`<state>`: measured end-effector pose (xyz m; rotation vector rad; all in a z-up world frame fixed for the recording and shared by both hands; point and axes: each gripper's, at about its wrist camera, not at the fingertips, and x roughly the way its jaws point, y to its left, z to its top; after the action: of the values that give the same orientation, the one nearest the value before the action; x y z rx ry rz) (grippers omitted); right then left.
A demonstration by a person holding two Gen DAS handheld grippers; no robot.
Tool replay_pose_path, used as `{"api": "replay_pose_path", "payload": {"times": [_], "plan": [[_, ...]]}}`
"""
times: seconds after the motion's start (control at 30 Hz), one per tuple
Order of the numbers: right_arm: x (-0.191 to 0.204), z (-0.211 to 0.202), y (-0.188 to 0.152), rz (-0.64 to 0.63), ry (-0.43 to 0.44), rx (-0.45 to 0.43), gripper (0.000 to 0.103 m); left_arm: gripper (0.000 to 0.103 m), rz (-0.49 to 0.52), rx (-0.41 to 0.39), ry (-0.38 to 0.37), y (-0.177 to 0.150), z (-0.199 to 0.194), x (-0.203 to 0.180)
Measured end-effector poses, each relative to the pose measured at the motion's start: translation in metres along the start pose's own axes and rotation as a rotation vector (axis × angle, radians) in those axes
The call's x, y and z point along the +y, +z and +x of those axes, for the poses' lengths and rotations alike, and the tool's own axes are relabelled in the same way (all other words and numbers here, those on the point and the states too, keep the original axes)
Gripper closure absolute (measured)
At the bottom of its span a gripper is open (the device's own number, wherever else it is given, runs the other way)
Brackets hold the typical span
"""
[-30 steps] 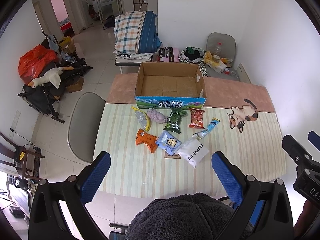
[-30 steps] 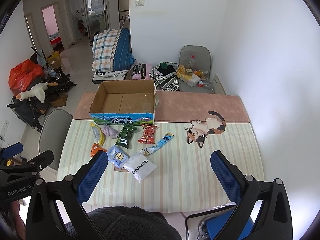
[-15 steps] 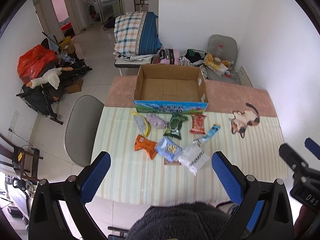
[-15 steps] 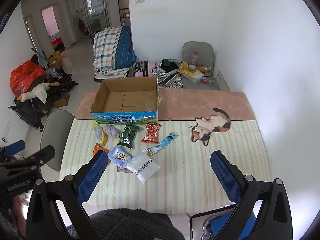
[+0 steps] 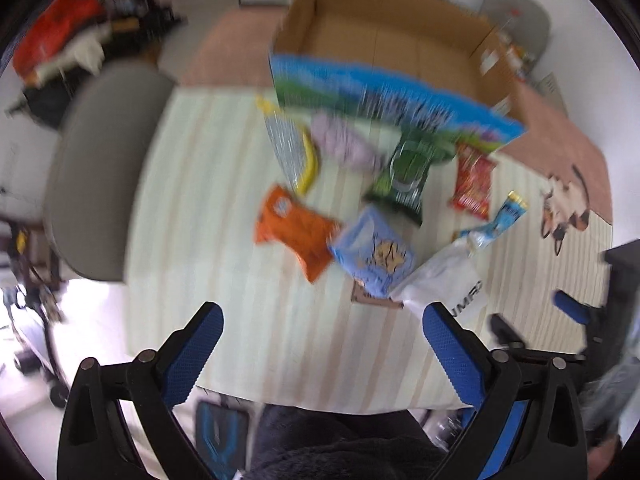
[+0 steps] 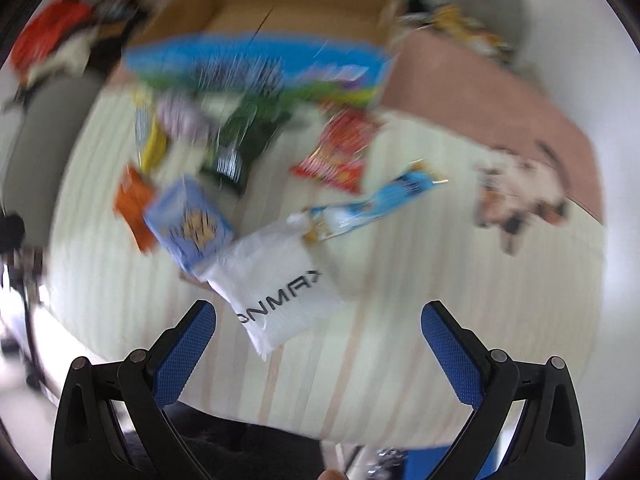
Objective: Organize soft objects
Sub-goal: 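Grasp the white NMAX bag with the right tool while the left tool grasps the blue dog tissue pack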
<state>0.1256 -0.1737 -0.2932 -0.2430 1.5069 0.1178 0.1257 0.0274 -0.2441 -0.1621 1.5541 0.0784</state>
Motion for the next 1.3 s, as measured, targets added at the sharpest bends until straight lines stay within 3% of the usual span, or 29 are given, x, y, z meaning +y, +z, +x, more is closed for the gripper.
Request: {"api": "replay_pose_path", "payload": {"times": [0.07,0.23,0.33,0.4,0.5,0.63,0.7,0.77,0.83,0.93,1.17,1.3], "plan": [[0.017,0.037,0.004,-0.114,0.017,0.064,0.000,0.004,-0.018,0.062,-0.008,0.003,0.029,0.002],[0.055,0.093,0.004,-0.374,0.008,0.114,0.000,0.004,-0.073,0.165,-0.012,0.007,0.076,0.006],[0.064,0.123,0.007,-0.408,-0.033,0.156,0.000,0.004,-0.117,0.199,-0.021,0.008,0.092,0.006],[0.058,0.131,0.007,-0.359,-0.010,0.165,0.001,0.004,-0.126,0.209,-0.036,0.009,0.098,0.000],[0.026,0.134,0.004,-0.152,0.033,0.214,0.010,0.004,-0.140,0.225,-0.077,0.013,0.103,-0.012],[-0.027,0.139,-0.016,0.102,0.020,0.259,0.011,0.004,-0.235,0.281,-0.170,0.026,0.118,-0.026],[-0.048,0.144,-0.029,0.202,0.088,0.292,0.011,0.004,-0.296,0.320,-0.190,0.036,0.132,-0.031],[-0.057,0.148,-0.034,0.248,0.131,0.299,0.010,0.004,-0.344,0.361,-0.188,0.045,0.149,-0.036],[-0.063,0.150,-0.036,0.258,0.155,0.296,0.010,0.004,-0.362,0.389,-0.140,0.052,0.169,-0.041],[-0.066,0.149,-0.031,0.235,0.158,0.297,0.010,0.004,-0.334,0.411,-0.078,0.056,0.190,-0.049],[-0.076,0.125,-0.032,0.170,0.149,0.265,0.003,0.004,-0.033,0.382,0.107,0.032,0.195,-0.062],[-0.074,0.130,-0.014,0.178,0.175,0.295,0.003,0.004,0.005,0.363,0.128,0.023,0.191,-0.057]]}}
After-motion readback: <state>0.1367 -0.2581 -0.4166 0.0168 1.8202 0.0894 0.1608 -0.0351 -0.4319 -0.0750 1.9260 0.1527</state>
